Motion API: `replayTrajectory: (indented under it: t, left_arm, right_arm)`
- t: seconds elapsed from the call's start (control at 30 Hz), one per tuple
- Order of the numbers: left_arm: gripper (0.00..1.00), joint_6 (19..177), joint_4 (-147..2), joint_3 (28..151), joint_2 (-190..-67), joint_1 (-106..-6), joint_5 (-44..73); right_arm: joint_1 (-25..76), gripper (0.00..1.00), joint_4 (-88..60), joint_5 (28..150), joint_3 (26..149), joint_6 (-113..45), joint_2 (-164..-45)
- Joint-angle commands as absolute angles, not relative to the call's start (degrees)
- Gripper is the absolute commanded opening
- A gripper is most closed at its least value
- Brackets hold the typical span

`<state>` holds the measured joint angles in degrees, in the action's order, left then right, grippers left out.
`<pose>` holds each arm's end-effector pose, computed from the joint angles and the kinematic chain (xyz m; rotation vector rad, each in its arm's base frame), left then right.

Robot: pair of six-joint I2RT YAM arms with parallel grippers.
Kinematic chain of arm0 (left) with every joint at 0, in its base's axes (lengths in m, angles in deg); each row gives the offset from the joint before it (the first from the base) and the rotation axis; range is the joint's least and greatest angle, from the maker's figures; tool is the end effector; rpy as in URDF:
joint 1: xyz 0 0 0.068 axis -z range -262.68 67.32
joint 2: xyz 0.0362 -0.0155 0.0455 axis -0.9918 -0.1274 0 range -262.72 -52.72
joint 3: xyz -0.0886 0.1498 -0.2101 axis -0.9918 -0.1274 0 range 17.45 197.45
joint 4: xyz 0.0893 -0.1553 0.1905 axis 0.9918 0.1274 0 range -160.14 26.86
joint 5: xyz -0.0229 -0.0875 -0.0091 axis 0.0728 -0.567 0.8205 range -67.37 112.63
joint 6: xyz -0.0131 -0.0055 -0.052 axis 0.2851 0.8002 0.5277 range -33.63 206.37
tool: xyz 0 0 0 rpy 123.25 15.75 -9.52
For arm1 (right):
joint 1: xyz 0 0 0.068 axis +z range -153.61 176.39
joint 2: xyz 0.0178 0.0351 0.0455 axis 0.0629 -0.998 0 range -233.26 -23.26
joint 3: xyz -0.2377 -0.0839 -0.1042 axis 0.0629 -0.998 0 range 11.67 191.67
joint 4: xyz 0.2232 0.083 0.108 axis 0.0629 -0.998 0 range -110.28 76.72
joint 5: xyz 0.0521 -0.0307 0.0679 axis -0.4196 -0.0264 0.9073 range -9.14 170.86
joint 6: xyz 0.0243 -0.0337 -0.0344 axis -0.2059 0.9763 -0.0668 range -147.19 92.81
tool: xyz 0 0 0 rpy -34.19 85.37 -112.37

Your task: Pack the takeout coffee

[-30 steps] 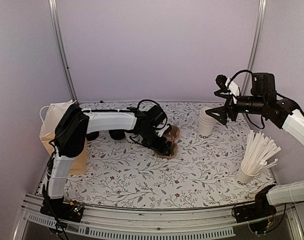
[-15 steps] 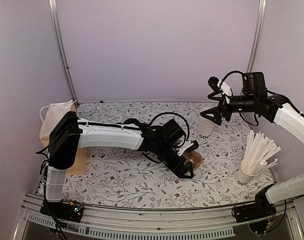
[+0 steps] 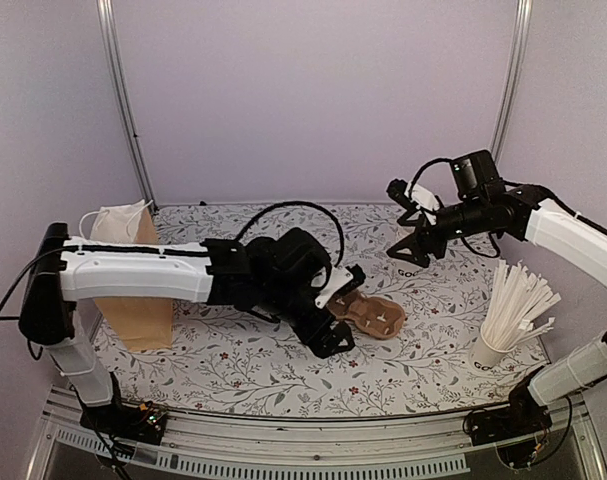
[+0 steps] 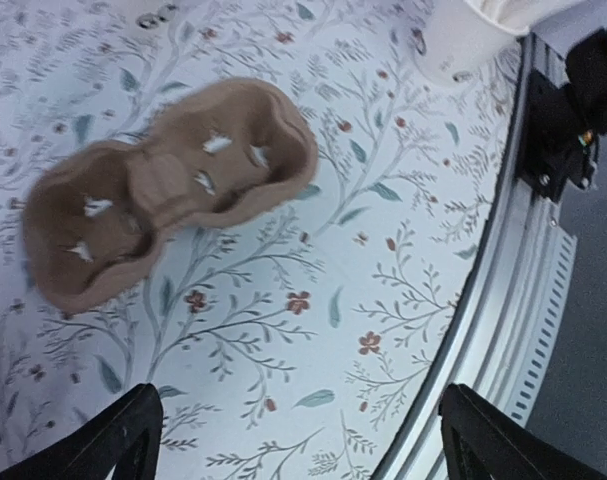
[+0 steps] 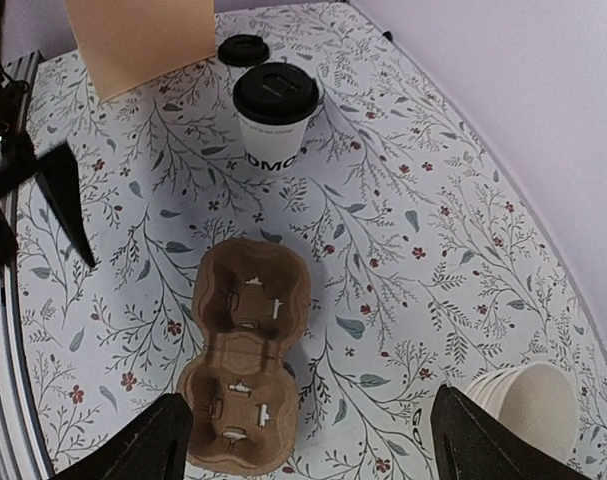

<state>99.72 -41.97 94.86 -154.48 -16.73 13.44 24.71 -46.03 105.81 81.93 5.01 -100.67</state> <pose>0.1530 -0.3567 0.2390 1.2348 2.3359 -0.7352 0.2522 0.1529 0.3320 -1.3154 1.7999 0.4551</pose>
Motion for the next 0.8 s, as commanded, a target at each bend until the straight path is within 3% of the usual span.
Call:
replayTrajectory:
  t: [0.0, 0.13, 0.23, 0.77]
  left_arm:
    - [1.00, 96.8, -42.2, 91.0, -146.0, -18.3, 38.5]
    - [1.00, 99.1, -46.0, 87.8, -141.2, -19.5, 42.0]
    - [1.00, 100.9, -49.3, 87.3, -140.9, -19.4, 38.4]
    - [0.98, 107.2, -50.2, 83.5, -136.2, -19.3, 43.7]
  right_arm:
    - [31.9, 0.84, -55.3, 100.1, 87.1, 5.1, -105.5]
    - [37.3, 0.80, -59.9, 98.6, 90.5, 3.3, -111.9]
    - [38.9, 0.77, -61.5, 97.2, 92.9, -0.5, -117.9]
    - [39.1, 0.68, -63.1, 92.3, 97.7, -7.4, -132.9]
